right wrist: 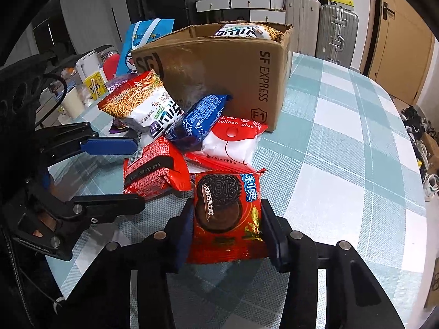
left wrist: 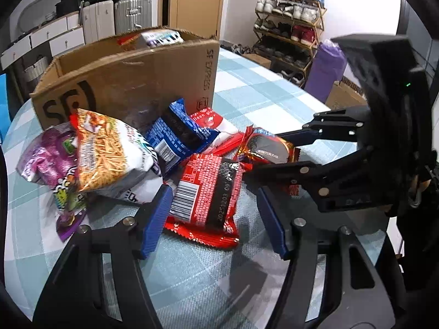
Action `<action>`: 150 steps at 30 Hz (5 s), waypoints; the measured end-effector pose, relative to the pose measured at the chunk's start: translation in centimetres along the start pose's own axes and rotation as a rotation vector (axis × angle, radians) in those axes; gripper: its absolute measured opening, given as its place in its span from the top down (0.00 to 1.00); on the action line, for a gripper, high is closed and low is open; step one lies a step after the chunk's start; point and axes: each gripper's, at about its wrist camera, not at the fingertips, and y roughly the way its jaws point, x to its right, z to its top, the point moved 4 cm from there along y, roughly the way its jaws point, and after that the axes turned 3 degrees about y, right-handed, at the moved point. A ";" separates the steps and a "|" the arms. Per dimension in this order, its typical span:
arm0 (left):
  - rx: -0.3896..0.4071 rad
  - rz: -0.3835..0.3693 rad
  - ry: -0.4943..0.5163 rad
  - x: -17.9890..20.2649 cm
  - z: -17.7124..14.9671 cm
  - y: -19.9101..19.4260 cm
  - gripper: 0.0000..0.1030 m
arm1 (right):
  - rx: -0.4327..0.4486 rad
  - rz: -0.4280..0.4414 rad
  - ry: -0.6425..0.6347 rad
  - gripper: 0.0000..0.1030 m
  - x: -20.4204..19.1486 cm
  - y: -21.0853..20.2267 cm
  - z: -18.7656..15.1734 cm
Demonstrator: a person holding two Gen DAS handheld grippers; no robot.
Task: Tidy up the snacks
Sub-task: 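Grasp the red Oreo pack with the right gripper while the left grasps a red wafer pack, then lift and carry both red packs over the box with both grippers, then open both grippers to drop the red packs into the box, then move both grippers back toward the remaining snack bags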
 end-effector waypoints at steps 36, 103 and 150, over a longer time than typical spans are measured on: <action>0.146 0.056 -0.111 -3.2 1.0 -8.2 0.60 | 0.170 0.039 0.027 0.56 -0.2 -4.3 1.8; 0.190 0.305 -0.221 -15.6 13.1 -4.9 0.59 | 0.275 0.094 0.154 0.56 1.5 -0.1 18.3; 0.238 0.353 -0.233 -12.8 4.1 -10.6 0.01 | 0.289 -0.032 0.167 0.00 2.3 -4.1 9.7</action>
